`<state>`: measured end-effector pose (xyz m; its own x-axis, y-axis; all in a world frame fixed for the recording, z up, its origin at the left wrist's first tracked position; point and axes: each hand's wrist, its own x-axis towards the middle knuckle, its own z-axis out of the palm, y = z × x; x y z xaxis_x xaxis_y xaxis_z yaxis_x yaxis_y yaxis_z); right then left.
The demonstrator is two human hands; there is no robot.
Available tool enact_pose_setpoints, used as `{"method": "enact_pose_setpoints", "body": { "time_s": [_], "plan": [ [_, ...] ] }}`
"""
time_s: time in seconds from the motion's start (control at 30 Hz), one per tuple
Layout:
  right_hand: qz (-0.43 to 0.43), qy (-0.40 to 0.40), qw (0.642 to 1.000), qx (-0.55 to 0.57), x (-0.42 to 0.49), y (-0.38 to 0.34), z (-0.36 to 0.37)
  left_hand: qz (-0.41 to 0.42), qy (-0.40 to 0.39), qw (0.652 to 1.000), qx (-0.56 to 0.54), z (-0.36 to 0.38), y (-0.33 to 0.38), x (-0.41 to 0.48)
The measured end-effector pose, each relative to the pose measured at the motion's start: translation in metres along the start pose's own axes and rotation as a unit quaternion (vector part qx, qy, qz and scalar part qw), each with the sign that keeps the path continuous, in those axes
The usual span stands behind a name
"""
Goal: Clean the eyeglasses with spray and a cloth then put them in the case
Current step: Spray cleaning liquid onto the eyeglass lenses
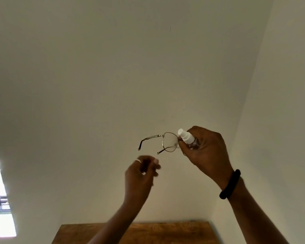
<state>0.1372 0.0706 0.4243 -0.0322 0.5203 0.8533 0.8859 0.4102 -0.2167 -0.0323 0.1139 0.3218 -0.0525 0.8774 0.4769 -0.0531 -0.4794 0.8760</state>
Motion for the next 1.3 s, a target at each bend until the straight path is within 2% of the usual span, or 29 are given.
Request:
{"method": "enact_pose_setpoints", "body": {
  "time_s": [0.03, 0.1, 0.17, 0.37, 0.67, 0.8, 0.97, 1.1, 1.2, 1.3],
  "plan": [
    [0.003, -0.003, 1.0, 0.014, 0.0, 0.001, 0.0, -0.084, -0.062, 0.993, -0.047, 0.005, 0.0, -0.004],
    [0.01, -0.007, 0.999, 0.037, -0.001, 0.001, 0.0, -0.225, -0.176, 0.949, -0.132, 0.015, 0.002, -0.01],
    [0.012, -0.009, 0.998, 0.055, -0.003, -0.001, 0.0, -0.286, -0.234, 0.906, -0.208, 0.026, 0.004, -0.011],
    [0.039, -0.014, 0.99, 0.133, -0.008, -0.002, 0.001, -0.321, -0.247, 0.828, -0.387, 0.059, 0.019, -0.001],
    [0.025, -0.008, 0.989, 0.145, -0.011, 0.002, -0.002, -0.295, -0.217, 0.807, -0.463, 0.064, 0.017, 0.007],
    [0.036, 0.006, 0.986, 0.162, -0.015, 0.005, 0.0, -0.276, -0.196, 0.824, -0.455, 0.062, 0.021, 0.007],
    [0.079, 0.036, 0.963, 0.256, -0.02, 0.009, 0.003, -0.205, -0.114, 0.902, -0.363, 0.057, 0.024, 0.01],
    [0.164, 0.052, 0.908, 0.382, -0.03, 0.017, 0.013, -0.079, -0.02, 0.966, -0.245, 0.044, 0.021, 0.014],
    [0.215, 0.043, 0.839, 0.498, -0.038, 0.023, 0.02, 0.003, 0.001, 0.982, -0.187, 0.034, 0.028, 0.018],
    [0.22, 0.009, 0.787, 0.577, -0.041, 0.025, 0.023, 0.054, 0.012, 0.989, -0.136, 0.03, 0.037, 0.019]
  ]
}}
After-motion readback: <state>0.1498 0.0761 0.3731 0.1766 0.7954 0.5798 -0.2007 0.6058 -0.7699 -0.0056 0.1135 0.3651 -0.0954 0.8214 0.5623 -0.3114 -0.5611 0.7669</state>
